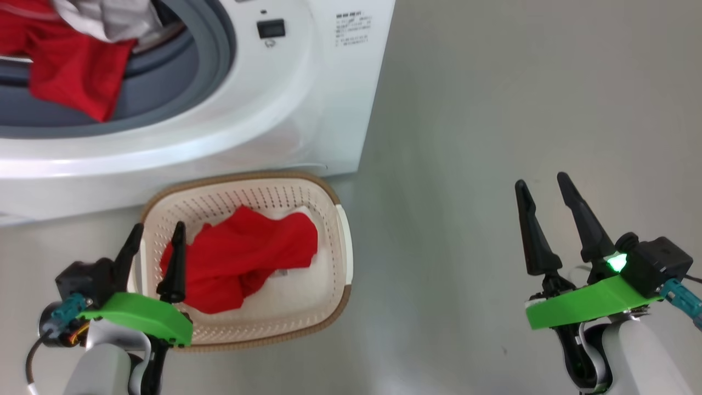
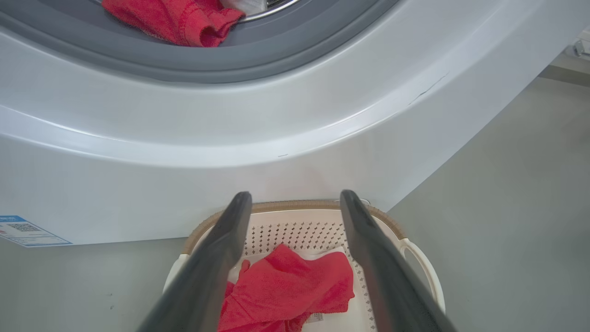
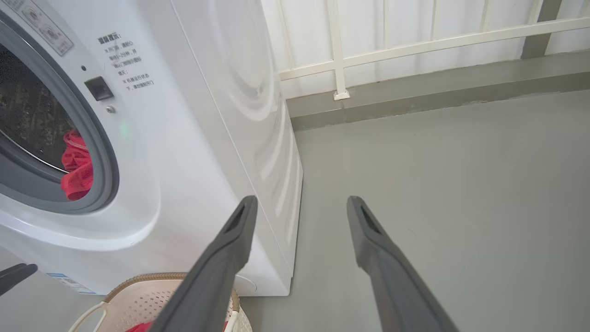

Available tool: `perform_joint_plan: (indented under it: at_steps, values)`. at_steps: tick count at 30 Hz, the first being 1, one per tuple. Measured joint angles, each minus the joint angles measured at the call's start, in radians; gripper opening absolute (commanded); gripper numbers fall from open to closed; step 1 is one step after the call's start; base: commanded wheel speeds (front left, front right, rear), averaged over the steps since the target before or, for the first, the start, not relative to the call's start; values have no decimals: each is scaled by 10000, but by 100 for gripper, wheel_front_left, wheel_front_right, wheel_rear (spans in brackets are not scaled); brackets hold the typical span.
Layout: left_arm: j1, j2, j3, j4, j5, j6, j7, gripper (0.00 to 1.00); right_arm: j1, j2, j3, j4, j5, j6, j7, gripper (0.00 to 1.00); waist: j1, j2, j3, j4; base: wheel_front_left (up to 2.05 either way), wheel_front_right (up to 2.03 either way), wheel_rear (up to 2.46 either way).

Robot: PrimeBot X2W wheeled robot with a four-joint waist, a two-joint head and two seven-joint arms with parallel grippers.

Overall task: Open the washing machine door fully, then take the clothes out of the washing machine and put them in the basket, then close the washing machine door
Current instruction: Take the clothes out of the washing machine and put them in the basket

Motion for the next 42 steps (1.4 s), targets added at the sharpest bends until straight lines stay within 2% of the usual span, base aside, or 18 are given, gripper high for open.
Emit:
perform_joint_plan:
  at_steps: [10,23,31,34,42]
  values:
    - [965,-228,819,-1452,558,0,0,100,608,2,-65,161,-65,0,0,100,0,0,-1175,142,0,0,0]
    - [2721,-399,1417,-3452,1271,0,0,100,1736,12,-316,297,-67,0,0,100,0,0,-2472,220,0,0,0]
    - [3872,-485,1799,-4274,1509,0,0,100,2238,4,-382,297,-65,0,0,100,0,0,-2907,188,0,0,0]
    - [4240,-681,2048,-4564,1521,0,0,100,2426,6,-403,284,-65,0,0,100,0,0,-2998,182,0,0,0]
    - [4454,-857,2063,-4784,1572,0,0,100,2441,6,-477,286,-63,0,0,100,0,0,-3044,214,0,0,0]
